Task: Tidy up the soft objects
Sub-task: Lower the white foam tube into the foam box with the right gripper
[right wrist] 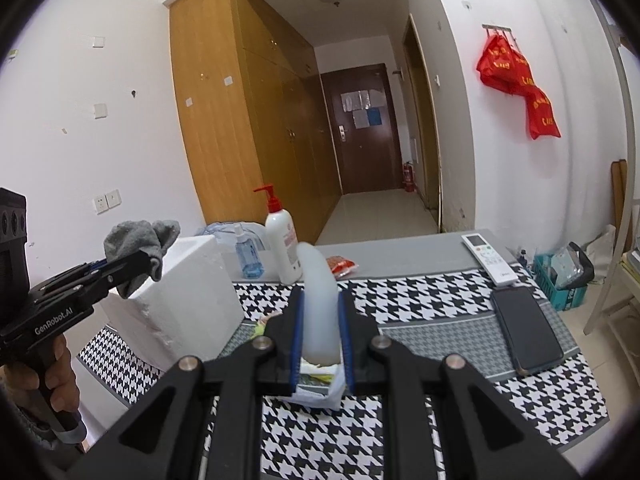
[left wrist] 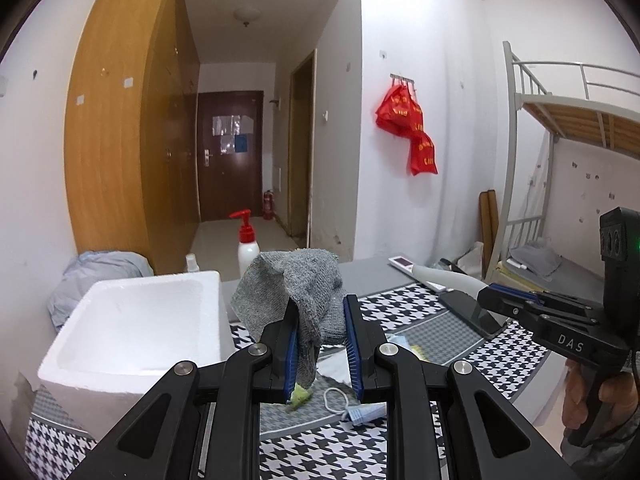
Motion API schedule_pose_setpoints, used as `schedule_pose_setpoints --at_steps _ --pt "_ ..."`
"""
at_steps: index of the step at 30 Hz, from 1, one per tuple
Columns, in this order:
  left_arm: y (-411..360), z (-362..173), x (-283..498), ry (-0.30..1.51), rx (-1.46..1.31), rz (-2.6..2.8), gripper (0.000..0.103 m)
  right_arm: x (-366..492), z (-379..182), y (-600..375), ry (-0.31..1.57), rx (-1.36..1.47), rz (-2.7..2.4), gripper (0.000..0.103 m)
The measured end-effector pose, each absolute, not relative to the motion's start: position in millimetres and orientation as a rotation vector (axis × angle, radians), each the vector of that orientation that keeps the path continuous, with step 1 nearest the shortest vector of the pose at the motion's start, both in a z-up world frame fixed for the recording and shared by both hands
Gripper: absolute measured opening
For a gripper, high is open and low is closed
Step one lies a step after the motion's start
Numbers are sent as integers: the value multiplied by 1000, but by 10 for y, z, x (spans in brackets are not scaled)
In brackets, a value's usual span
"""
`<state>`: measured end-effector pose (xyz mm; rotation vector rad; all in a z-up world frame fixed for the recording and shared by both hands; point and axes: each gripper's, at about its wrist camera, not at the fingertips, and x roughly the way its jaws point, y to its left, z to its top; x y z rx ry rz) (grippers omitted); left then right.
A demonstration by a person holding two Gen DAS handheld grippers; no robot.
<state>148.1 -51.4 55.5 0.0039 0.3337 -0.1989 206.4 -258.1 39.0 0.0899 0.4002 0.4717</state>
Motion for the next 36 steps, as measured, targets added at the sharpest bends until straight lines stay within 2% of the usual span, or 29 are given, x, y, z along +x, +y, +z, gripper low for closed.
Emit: schedule_pose_setpoints --at_steps 36 --pt "284 692 1346 272 -23 -90 22 2036 740 -1637 320 40 621 20"
